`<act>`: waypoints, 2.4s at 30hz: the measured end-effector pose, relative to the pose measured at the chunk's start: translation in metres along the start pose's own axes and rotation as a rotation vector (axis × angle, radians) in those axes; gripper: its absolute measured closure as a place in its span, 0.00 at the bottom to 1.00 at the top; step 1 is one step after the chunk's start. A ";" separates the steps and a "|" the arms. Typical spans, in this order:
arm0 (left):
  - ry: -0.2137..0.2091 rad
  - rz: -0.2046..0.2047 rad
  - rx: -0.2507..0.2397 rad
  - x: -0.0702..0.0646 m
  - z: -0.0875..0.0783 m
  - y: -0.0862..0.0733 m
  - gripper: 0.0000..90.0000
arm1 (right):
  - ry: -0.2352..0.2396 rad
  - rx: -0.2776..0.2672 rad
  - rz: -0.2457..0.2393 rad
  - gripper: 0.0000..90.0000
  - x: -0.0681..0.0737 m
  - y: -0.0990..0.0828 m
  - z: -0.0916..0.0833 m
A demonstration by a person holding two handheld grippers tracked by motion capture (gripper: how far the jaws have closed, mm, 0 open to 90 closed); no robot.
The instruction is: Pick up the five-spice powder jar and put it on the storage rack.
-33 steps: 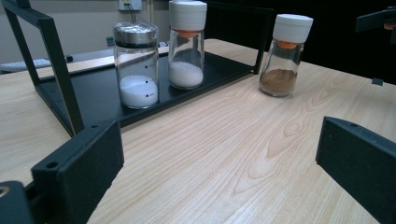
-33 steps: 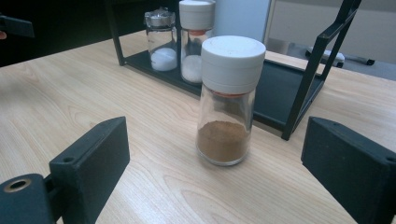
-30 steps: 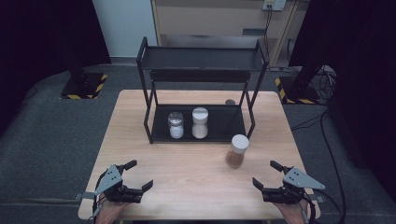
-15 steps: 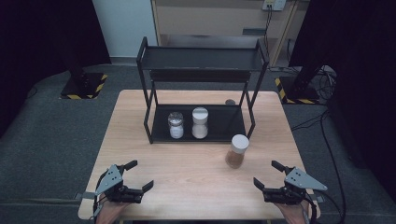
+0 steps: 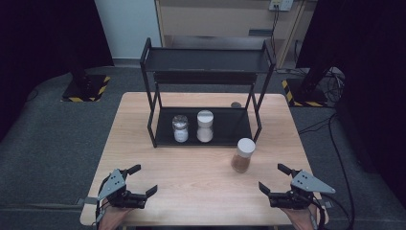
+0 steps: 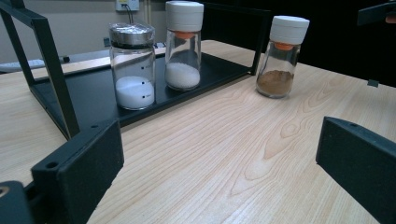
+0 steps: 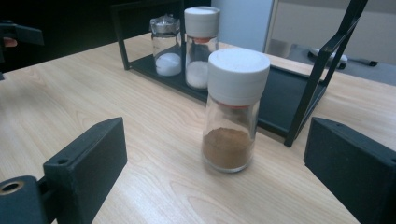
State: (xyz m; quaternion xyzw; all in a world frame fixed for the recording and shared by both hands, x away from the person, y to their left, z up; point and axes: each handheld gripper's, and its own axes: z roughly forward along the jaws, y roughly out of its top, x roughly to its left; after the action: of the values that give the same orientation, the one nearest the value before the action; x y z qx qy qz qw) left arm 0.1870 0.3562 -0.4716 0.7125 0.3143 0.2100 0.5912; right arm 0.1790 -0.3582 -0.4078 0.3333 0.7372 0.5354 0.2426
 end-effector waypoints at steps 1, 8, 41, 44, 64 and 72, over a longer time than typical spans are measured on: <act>0.000 -0.001 0.000 0.000 0.000 0.000 0.00 | 0.003 -0.005 0.000 0.07 -0.001 0.001 -0.001; 0.004 -0.003 -0.004 0.000 -0.001 0.000 0.00 | 0.012 -0.004 0.004 0.07 -0.004 0.014 -0.003; 0.005 -0.009 -0.006 0.001 -0.002 -0.001 0.00 | 0.053 0.061 0.015 0.07 -0.023 0.054 0.029; 0.005 -0.007 -0.005 0.001 -0.002 -0.001 0.00 | 0.060 0.063 0.029 0.07 -0.027 0.055 0.036; 0.004 -0.006 -0.004 0.001 -0.002 0.000 0.00 | 0.055 0.099 0.027 0.07 -0.033 0.060 0.078; 0.004 -0.006 -0.003 0.001 -0.002 0.000 0.00 | 0.045 0.127 0.041 0.07 -0.039 0.059 0.094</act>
State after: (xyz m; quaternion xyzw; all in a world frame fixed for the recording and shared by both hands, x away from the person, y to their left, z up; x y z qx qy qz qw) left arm 0.1864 0.3586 -0.4716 0.7103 0.3174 0.2101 0.5921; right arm 0.2851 -0.3163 -0.3806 0.3508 0.7679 0.4999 0.1934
